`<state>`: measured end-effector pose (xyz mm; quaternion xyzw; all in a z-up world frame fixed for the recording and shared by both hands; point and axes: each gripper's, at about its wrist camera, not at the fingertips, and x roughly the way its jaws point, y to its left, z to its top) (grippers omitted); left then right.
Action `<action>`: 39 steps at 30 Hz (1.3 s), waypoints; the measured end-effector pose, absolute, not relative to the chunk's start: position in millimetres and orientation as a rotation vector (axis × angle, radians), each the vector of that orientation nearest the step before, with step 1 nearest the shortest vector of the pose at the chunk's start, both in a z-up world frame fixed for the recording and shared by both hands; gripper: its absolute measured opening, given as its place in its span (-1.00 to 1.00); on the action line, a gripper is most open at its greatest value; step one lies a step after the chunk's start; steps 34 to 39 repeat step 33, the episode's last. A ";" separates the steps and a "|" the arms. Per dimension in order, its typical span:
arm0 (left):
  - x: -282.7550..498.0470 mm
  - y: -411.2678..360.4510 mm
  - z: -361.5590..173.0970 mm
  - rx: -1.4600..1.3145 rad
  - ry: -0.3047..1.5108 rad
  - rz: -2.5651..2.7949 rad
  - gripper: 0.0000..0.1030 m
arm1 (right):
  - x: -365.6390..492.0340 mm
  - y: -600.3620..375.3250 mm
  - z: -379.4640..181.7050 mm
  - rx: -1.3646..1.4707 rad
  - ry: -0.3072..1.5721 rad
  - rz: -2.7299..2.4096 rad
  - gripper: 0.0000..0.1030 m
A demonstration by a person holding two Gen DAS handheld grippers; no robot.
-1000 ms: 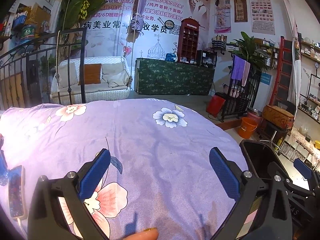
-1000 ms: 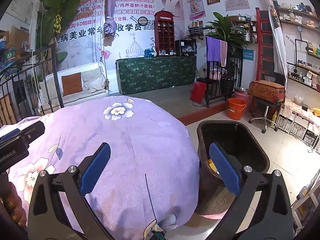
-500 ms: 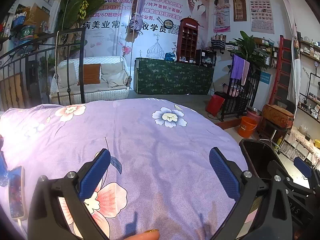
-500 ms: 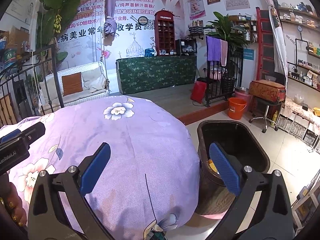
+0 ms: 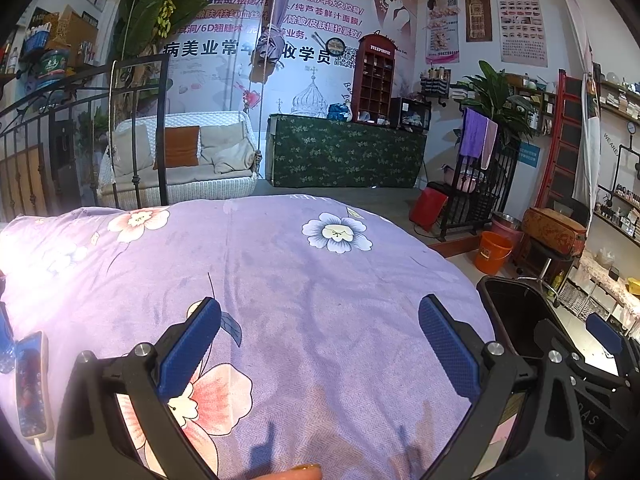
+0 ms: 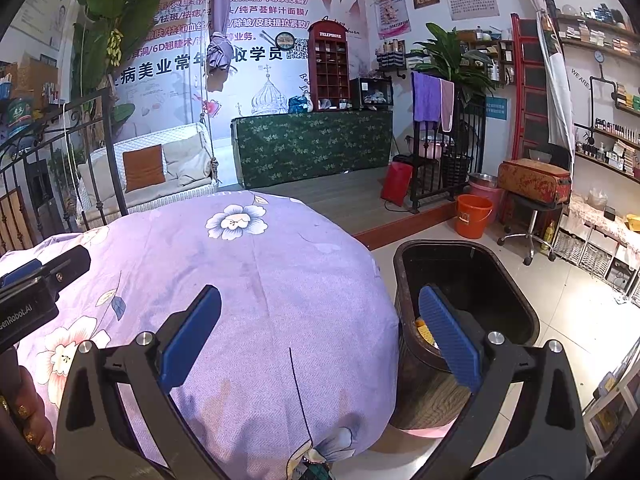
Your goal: Collect trash
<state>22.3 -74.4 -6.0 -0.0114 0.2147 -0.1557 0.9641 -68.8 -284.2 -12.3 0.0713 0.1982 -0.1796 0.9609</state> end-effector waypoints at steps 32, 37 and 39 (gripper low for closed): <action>21.0 -78.6 -9.0 -0.024 0.455 -0.330 0.89 | -67.7 -288.3 -17.0 0.158 0.419 -0.371 0.90; 20.9 -78.7 -8.9 -0.023 0.455 -0.329 0.89 | -67.8 -288.2 -17.4 0.158 0.419 -0.372 0.90; 20.9 -78.7 -8.9 -0.023 0.455 -0.329 0.89 | -67.8 -288.2 -17.4 0.158 0.419 -0.372 0.90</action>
